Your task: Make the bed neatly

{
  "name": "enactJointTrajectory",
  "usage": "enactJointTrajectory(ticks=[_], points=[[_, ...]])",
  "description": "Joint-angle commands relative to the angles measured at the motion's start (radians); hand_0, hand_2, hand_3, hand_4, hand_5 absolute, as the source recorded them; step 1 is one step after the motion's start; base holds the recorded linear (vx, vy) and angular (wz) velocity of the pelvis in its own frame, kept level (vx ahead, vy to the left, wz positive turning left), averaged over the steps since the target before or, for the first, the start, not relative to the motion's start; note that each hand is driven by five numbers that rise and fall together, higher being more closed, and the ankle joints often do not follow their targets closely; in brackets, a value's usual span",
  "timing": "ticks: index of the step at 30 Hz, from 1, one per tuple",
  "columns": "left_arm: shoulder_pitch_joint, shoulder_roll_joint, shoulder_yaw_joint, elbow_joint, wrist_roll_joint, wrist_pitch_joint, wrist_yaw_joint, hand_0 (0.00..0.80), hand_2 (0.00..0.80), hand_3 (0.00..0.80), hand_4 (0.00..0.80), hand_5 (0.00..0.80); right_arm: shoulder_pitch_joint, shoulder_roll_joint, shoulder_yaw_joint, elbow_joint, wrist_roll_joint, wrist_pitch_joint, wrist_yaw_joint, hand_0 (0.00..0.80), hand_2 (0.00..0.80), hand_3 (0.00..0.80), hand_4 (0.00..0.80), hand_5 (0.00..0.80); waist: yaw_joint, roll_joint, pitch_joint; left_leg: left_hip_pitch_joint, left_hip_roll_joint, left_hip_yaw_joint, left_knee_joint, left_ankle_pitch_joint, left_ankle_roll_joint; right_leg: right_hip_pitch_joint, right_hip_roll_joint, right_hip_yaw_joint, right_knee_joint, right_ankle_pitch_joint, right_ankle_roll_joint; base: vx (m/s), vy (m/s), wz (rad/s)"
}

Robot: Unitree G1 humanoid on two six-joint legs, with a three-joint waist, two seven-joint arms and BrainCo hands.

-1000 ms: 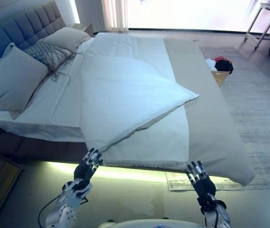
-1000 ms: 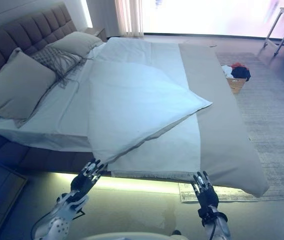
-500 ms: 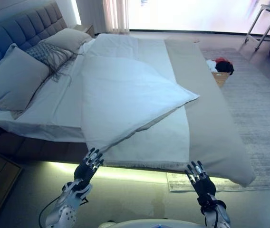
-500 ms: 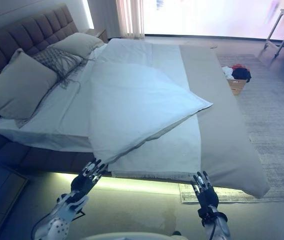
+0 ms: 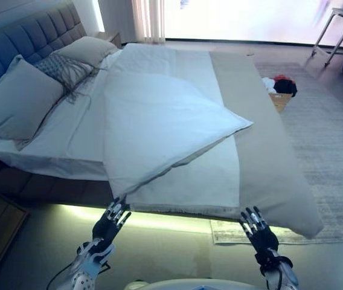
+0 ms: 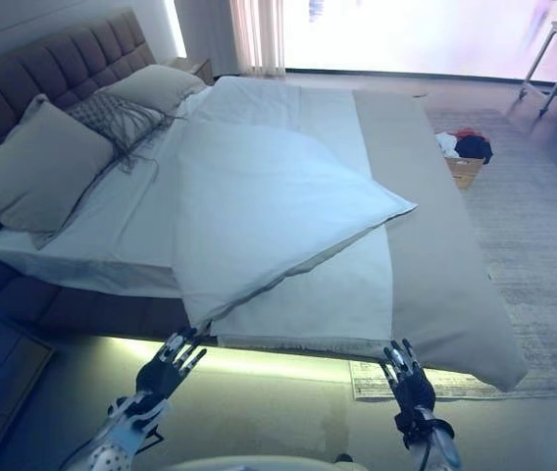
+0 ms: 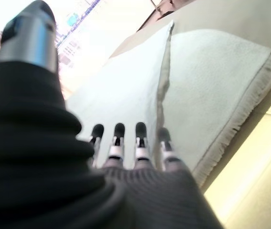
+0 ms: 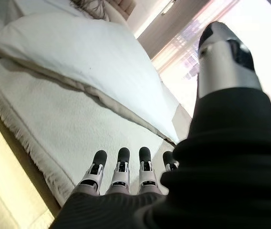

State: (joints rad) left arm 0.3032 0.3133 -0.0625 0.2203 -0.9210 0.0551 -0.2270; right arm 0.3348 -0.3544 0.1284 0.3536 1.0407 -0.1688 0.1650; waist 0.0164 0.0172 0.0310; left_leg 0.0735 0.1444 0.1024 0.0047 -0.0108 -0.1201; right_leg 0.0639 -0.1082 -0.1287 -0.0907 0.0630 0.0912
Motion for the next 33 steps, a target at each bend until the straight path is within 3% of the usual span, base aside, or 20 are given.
enactJointTrajectory(ticks=[1, 5, 10, 14, 15, 17, 20, 22, 24, 26, 29, 33], points=[[-0.053, 0.018, 0.01, -0.033, -0.021, -0.057, -0.032, 0.0, 0.0, 0.0, 0.0, 0.0, -0.057, -0.004, -0.038, -0.066, 0.025, -0.02, 0.013, 0.0, 0.0, 0.0, 0.0, 0.0, 0.012, -0.039, 0.042, -0.09, -0.056, -0.075, 0.144, 0.021, 0.029, -0.026, -0.003, 0.001, 0.036, 0.029, 0.021, 0.067, 0.187, -0.27], [-0.067, 0.024, 0.023, -0.046, -0.008, -0.044, -0.006, 0.0, 0.0, 0.0, 0.0, 0.0, -0.041, 0.021, -0.046, -0.07, -0.007, 0.0, 0.033, 0.0, 0.0, 0.0, 0.0, 0.0, -0.003, -0.027, 0.028, -0.05, -0.072, -0.04, 0.06, 0.005, 0.04, -0.036, -0.042, -0.009, 0.074, 0.013, 0.043, 0.109, 0.179, -0.19], [-0.047, 0.045, 0.063, -0.046, 0.026, -0.014, -0.01, 0.0, 0.0, 0.0, 0.0, 0.0, -0.019, 0.054, -0.052, -0.083, -0.01, -0.012, 0.044, 0.0, 0.0, 0.0, 0.0, 0.0, -0.003, -0.022, 0.03, -0.039, -0.12, -0.056, 0.049, -0.005, 0.087, -0.083, -0.108, 0.005, 0.244, -0.015, 0.076, 0.109, 0.16, 0.09], [-0.07, 0.047, 0.033, 0.018, 0.061, -0.028, -0.038, 0.0, 0.0, 0.0, 0.0, 0.0, -0.021, 0.084, -0.033, -0.08, 0.017, -0.077, 0.033, 0.0, 0.0, 0.0, 0.0, 0.0, -0.008, 0.002, 0.057, -0.056, -0.186, -0.085, 0.088, -0.03, 0.174, -0.198, -0.142, 0.045, 0.591, 0.047, 0.053, 0.07, 0.257, 0.28], [-0.085, 0.051, 0.021, 0.037, 0.068, -0.034, -0.048, 0.0, 0.0, 0.0, 0.0, 0.0, -0.007, 0.091, -0.026, -0.089, 0.022, -0.092, 0.037, 0.0, 0.0, 0.0, 0.0, 0.0, -0.019, 0.026, 0.075, -0.055, -0.196, -0.094, 0.106, -0.037, 0.194, -0.269, -0.128, 0.057, 0.754, 0.086, 0.043, 0.068, 0.285, 0.37], [-0.101, 0.057, 0.022, 0.04, 0.074, -0.031, -0.062, 0.0, 0.0, 0.0, 0.0, 0.0, 0.011, 0.096, -0.023, -0.096, 0.021, -0.094, 0.043, 0.0, 0.0, 0.0, 0.0, 0.0, -0.027, 0.037, 0.092, -0.056, -0.214, -0.096, 0.134, -0.054, 0.206, -0.347, -0.12, 0.071, 0.861, 0.121, 0.04, 0.091, 0.189, 0.48], [-0.098, 0.079, 0.055, -0.016, 0.056, 0.006, -0.049, 0.0, 0.0, 0.0, 0.0, 0.0, 0.024, 0.097, -0.032, -0.078, 0.011, -0.078, 0.066, 0.0, 0.0, 0.0, 0.0, 0.0, -0.031, 0.017, 0.102, -0.033, -0.236, -0.091, 0.153, -0.08, 0.197, -0.344, -0.143, 0.046, 0.734, 0.159, 0.054, 0.225, -0.068, 0.13], [-0.1, 0.082, 0.059, -0.026, 0.039, 0.006, -0.027, 0.0, 0.0, 0.0, 0.0, 0.0, 0.018, 0.096, -0.043, -0.065, 0.011, -0.068, 0.08, 0.0, 0.0, 0.0, 0.0, 0.0, -0.046, -0.021, 0.101, -0.005, -0.262, -0.107, 0.153, -0.112, 0.18, -0.319, -0.168, 0.044, 0.492, 0.201, 0.066, 0.38, -0.275, 0.02], [-0.108, 0.081, 0.046, -0.012, 0.032, -0.012, -0.006, 0.0, 0.0, 0.0, 0.0, 0.0, -0.013, 0.088, -0.052, -0.036, 0.019, -0.057, 0.09, 0.0, 0.0, 0.0, 0.0, 0.0, -0.066, -0.046, 0.097, 0.027, -0.265, -0.131, 0.149, -0.154, 0.159, -0.294, -0.175, 0.058, 0.228, 0.206, 0.078, 0.452, -0.304, -0.1], [-0.109, 0.075, 0.046, -0.018, 0.032, -0.011, 0.004, 0.0, 0.0, 0.0, 0.0, 0.0, -0.049, 0.079, -0.056, -0.024, 0.02, -0.039, 0.077, 0.0, 0.0, 0.0, 0.0, 0.0, -0.073, -0.049, 0.095, 0.043, -0.257, -0.144, 0.158, -0.194, 0.155, -0.274, -0.162, 0.072, 0.068, 0.236, 0.099, 0.417, -0.264, -0.05], [-0.09, 0.07, 0.06, -0.023, 0.025, -0.013, 0.007, 0.0, 0.0, 0.0, 0.0, 0.0, -0.059, 0.079, -0.042, -0.032, 0.009, -0.017, 0.061, 0.0, 0.0, 0.0, 0.0, 0.0, -0.072, -0.059, 0.091, 0.067, -0.244, -0.139, 0.167, -0.231, 0.16, -0.286, -0.146, 0.061, 0.045, 0.27, 0.113, 0.345, -0.272, 0.04], [-0.064, 0.062, 0.065, -0.018, 0.03, -0.004, -0.012, 0.0, 0.0, 0.0, 0.0, 0.0, -0.031, 0.071, -0.036, -0.014, 0.012, -0.003, 0.069, 0.0, 0.0, 0.0, 0.0, 0.0, -0.079, -0.075, 0.068, 0.084, -0.192, -0.121, 0.199, -0.251, 0.146, -0.276, -0.109, 0.082, 0.085, 0.221, 0.121, 0.373, -0.332, 0.11]])
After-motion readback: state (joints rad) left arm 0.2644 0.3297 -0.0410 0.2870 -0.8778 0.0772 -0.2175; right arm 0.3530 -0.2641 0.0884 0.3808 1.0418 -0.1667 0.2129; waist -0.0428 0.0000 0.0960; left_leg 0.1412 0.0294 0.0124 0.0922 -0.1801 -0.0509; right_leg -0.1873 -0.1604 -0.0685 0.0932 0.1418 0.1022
